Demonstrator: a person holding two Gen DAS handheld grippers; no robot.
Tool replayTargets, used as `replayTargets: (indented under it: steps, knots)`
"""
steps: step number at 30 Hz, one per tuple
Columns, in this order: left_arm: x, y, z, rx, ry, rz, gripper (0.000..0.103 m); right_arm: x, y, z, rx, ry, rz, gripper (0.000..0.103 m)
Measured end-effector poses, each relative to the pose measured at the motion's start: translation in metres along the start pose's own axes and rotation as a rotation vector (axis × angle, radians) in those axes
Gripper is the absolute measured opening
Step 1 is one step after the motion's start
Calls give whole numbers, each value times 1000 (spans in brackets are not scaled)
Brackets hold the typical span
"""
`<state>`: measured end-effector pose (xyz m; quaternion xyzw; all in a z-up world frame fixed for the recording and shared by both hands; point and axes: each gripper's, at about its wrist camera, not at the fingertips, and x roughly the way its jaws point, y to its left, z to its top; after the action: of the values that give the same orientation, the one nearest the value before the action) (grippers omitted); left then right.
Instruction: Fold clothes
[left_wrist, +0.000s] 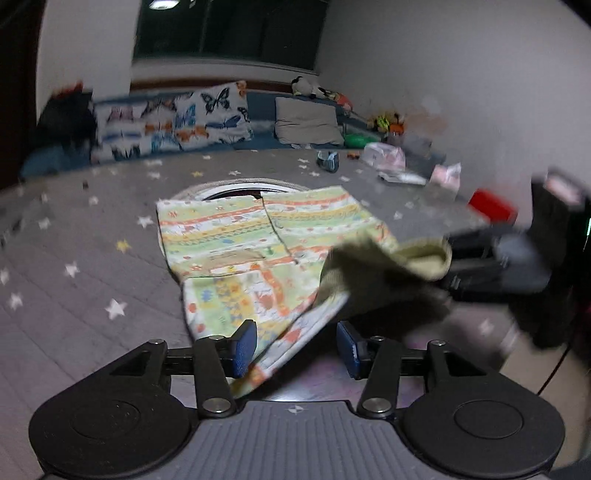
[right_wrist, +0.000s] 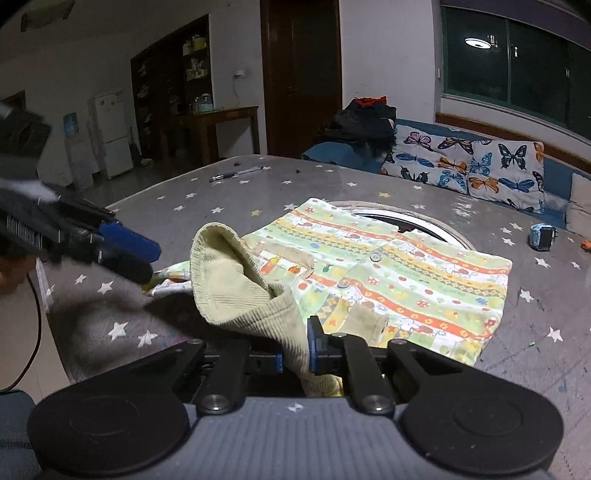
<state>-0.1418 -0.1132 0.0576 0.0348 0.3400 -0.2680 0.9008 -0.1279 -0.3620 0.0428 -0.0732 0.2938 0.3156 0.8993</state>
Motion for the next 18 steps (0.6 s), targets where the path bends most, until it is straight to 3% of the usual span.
replayTargets:
  steps: [8, 12, 18]
  knots:
    - [17, -26, -25, 333, -23, 222, 51, 0, -1, 2, 36, -7, -22, 11]
    - [23, -30, -35, 449, -41, 292, 48, -1, 0, 1, 60, -14, -33, 11]
    - [22, -27, -41, 524, -63, 318, 14, -4, 3, 2, 64, -31, -56, 7]
